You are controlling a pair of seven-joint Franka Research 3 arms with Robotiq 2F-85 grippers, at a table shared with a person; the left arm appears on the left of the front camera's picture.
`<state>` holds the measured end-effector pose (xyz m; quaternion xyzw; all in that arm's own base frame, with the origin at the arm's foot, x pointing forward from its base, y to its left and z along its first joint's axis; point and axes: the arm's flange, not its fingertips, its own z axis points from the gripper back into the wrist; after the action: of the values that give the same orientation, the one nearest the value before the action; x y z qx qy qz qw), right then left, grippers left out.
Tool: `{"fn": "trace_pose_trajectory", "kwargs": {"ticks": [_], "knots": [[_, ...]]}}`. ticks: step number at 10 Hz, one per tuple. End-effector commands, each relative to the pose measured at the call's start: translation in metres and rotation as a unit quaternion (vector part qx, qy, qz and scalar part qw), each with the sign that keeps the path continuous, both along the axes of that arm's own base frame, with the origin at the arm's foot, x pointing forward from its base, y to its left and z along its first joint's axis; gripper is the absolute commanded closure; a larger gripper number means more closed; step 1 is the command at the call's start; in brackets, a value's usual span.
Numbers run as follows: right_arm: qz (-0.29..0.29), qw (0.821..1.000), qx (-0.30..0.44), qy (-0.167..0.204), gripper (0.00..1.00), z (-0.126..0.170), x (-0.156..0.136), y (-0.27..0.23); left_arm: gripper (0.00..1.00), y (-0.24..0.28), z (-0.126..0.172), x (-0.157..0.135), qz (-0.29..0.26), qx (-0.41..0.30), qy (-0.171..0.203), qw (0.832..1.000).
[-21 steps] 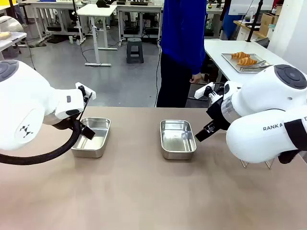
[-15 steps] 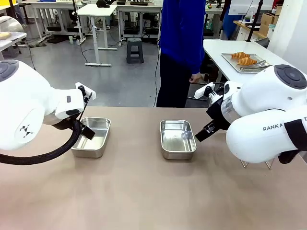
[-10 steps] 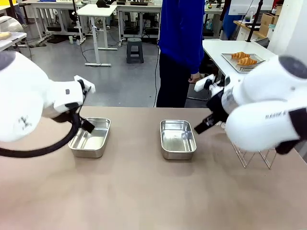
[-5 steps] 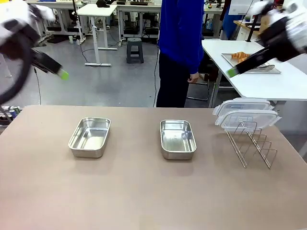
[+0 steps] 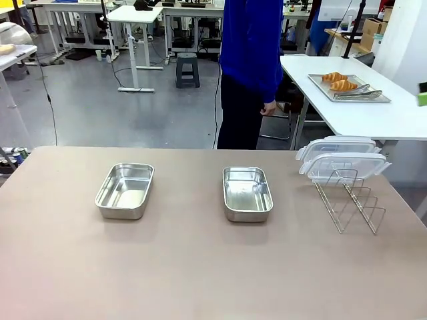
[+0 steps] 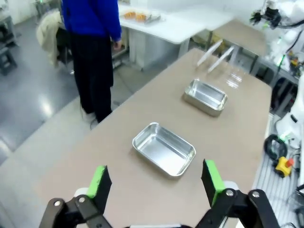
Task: Place the bread in airtight containers.
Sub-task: Lift both Airtight Container.
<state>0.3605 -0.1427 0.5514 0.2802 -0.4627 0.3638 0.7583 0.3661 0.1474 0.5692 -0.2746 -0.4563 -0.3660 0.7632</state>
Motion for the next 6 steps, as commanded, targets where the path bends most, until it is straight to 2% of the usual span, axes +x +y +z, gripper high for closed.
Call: {"fn": "trace_pose_trajectory", "kwargs": {"ticks": [1,3,5,6], "knots": [[0.040,0.998,0.042,-0.017,0.00,-0.024,-0.003,-0.021,0.00,0.021,-0.034,-0.003,-0.014,-0.053,-0.021,0.998],[0.039,0.997,0.065,-0.024,0.00,-0.037,-0.007,-0.034,0.00,0.019,-0.050,-0.009,-0.015,-0.070,-0.041,0.997],[0.043,0.996,0.076,-0.020,0.00,-0.041,-0.006,-0.036,0.00,0.008,-0.045,-0.008,-0.004,-0.060,-0.034,0.998],[0.033,0.997,0.070,-0.018,0.00,-0.040,-0.015,-0.039,0.00,0.030,-0.054,-0.016,-0.006,-0.076,-0.037,0.996]]}}
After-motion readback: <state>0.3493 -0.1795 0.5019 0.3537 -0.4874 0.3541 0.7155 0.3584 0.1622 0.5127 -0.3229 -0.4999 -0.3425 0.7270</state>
